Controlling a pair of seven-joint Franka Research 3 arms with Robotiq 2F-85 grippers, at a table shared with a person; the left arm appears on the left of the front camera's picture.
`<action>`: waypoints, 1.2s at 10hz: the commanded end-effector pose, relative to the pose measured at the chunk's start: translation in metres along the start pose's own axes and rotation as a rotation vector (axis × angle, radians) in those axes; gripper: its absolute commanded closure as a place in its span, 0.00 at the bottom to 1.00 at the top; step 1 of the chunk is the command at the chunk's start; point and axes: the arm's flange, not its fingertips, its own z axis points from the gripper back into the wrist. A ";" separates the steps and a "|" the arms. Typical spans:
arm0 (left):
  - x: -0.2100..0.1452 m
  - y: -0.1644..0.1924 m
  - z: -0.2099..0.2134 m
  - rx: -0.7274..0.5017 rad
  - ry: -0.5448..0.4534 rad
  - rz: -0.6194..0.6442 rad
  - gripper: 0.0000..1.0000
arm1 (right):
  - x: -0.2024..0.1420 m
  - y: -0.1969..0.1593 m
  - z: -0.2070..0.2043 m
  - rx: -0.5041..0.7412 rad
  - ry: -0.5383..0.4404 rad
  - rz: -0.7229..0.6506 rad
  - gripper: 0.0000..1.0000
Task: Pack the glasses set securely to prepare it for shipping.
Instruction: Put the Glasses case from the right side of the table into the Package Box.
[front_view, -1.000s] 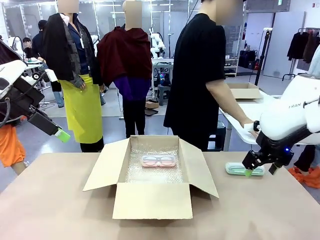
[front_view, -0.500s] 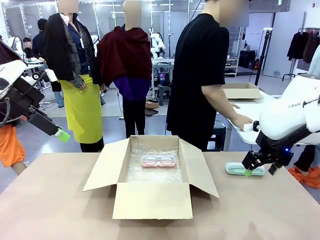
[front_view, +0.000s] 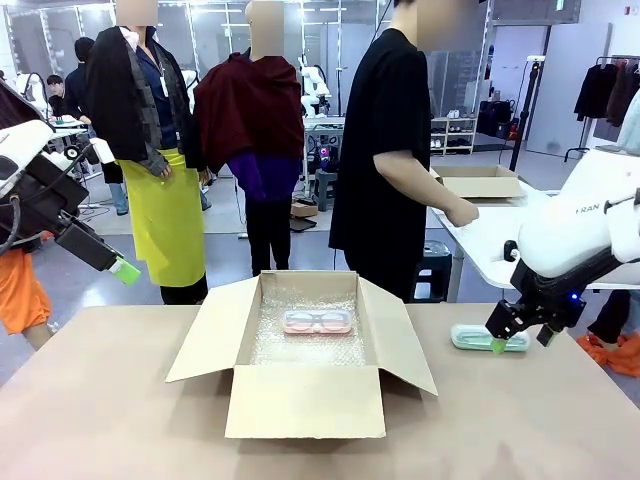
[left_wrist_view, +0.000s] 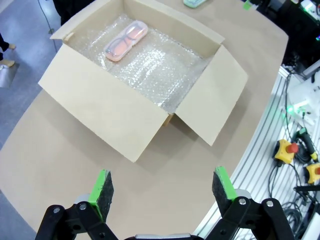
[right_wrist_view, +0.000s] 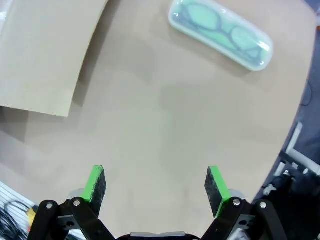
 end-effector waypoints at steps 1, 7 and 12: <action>-0.001 0.000 0.002 -0.019 -0.012 -0.009 0.00 | 0.022 -0.014 0.011 -0.057 -0.001 0.289 0.00; -0.001 0.000 0.002 -0.019 -0.012 -0.009 0.00 | 0.050 -0.033 0.026 -0.117 -0.064 1.108 0.00; -0.001 0.000 0.002 -0.019 -0.012 -0.009 0.00 | 0.119 -0.051 -0.011 -0.033 0.037 1.081 0.00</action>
